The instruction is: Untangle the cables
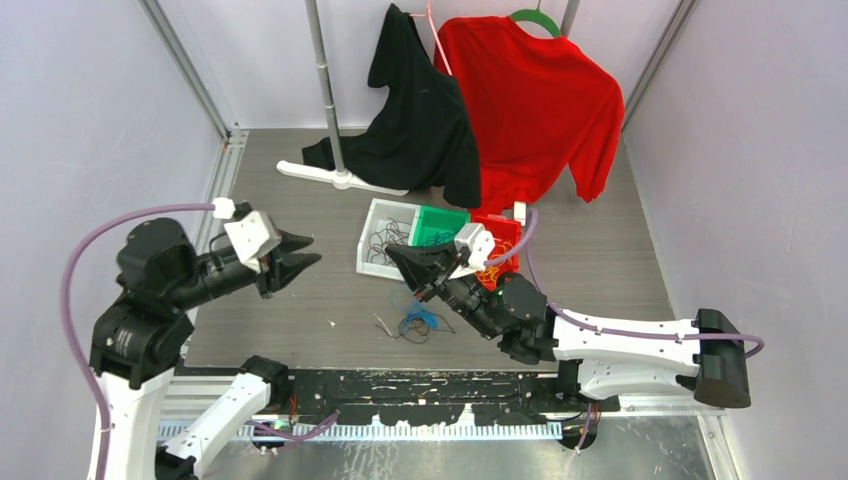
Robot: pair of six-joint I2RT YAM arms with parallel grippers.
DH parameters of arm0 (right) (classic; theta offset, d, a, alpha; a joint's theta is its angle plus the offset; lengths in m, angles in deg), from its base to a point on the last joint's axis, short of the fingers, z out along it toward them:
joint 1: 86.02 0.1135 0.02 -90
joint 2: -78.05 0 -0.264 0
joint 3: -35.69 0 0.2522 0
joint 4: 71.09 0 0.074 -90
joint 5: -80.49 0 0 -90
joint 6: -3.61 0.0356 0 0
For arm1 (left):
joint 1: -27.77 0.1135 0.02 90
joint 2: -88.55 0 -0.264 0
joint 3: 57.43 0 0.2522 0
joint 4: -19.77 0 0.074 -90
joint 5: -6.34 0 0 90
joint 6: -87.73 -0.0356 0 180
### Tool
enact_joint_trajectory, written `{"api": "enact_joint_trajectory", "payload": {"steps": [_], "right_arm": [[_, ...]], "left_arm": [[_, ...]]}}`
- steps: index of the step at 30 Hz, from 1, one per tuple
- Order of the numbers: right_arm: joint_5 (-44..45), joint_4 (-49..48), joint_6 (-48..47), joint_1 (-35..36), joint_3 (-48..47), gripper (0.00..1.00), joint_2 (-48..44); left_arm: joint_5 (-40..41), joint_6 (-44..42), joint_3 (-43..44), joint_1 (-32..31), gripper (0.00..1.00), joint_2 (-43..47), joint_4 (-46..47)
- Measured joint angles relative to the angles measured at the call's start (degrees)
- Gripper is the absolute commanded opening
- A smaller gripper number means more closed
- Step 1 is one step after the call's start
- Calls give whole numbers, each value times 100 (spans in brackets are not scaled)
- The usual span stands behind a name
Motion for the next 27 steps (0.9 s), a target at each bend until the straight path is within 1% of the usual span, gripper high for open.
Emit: {"api": "enact_joint_trajectory", "payload": {"steps": [1,3,4,7,9,11,13,17,21,24,26,27], "right_arm": [[85,184,7,0,-63,35,-9],[278,772,87,-20,-225,49,-37],[365,1185,136,-46,-337,53,-48],[555,2597,426,-151,-673,59,-42],[566,3534,798,-308,-796,61,-9],[487,4234,1213,-553,-791,62,68],[350,4699,1585,-796,-680,62,188],[-92,5283,2076,-1259,-455,62,710],[-717,5563,2288,-1635,-555,62,1635],[-1150,5814,2371,-1840,-872,61,2262],[-1327,5952,2369,-1902,-1152,59,2590],[-1399,5987,2367,-1928,-1294,56,2728]], "left_arm": [[-46,-37,-160,2,35,2,-138],[-50,-155,-337,0,38,-48,-374],[-42,-236,-389,2,39,-98,-503],[-2,-527,-400,0,44,-256,-800],[33,-706,-400,2,47,-315,-929],[61,-896,-422,0,49,-319,-1003],[72,-1021,-468,2,51,-280,-1023],[127,-1189,-538,2,55,-210,-1080],[168,-1283,-538,2,59,-201,-1095],[175,-1333,-540,2,61,-175,-1097],[179,-1366,-544,2,62,-146,-1097],[184,-1373,-546,0,62,-125,-1099]]}}
